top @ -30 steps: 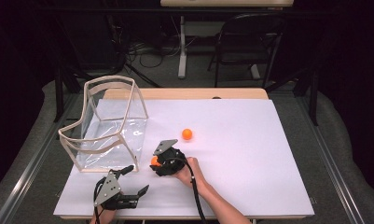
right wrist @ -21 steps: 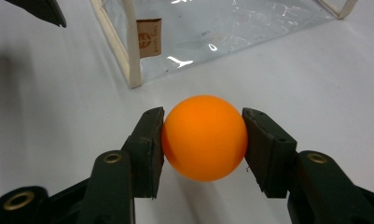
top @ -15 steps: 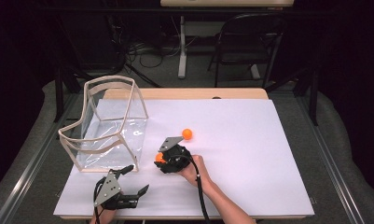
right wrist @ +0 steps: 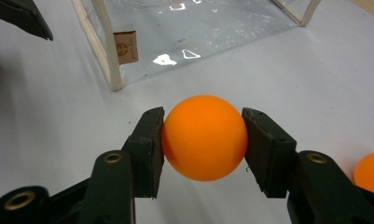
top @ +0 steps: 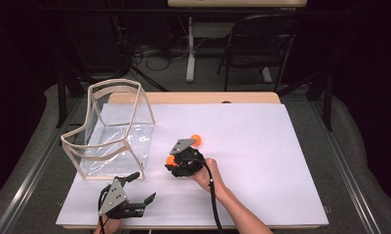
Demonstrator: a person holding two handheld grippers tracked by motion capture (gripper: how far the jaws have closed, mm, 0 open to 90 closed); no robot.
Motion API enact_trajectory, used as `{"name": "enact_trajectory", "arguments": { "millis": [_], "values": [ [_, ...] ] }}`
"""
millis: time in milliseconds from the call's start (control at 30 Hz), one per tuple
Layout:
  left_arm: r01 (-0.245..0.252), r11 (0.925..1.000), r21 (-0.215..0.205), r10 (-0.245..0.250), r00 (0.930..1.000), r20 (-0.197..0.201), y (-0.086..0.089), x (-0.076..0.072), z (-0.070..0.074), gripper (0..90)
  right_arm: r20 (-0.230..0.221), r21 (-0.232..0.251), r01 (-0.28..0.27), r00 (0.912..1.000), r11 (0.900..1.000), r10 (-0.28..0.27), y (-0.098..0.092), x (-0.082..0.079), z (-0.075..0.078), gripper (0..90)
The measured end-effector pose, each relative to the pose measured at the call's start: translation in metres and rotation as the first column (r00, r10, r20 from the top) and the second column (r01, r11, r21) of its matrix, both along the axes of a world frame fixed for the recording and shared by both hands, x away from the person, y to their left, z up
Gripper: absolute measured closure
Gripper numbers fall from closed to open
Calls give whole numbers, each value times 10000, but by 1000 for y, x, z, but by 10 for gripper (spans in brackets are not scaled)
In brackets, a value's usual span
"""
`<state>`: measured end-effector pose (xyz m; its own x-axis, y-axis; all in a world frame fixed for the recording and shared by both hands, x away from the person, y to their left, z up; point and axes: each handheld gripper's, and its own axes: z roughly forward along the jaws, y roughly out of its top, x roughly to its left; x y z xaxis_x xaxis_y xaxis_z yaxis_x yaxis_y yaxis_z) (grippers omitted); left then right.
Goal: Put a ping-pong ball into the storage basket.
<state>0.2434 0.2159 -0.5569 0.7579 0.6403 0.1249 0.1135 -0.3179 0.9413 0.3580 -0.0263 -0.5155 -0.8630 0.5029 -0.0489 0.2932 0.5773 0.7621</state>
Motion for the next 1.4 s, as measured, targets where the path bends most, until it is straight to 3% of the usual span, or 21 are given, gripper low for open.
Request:
{"name": "enact_trajectory", "arguments": {
  "millis": [1400],
  "values": [
    [55, 10000, 74, -54, 10000, -25, 0, 0, 0, 155, -70, 187, 595, 9982, 9981, -594, -7, 30, 26, 506]
  ]
}}
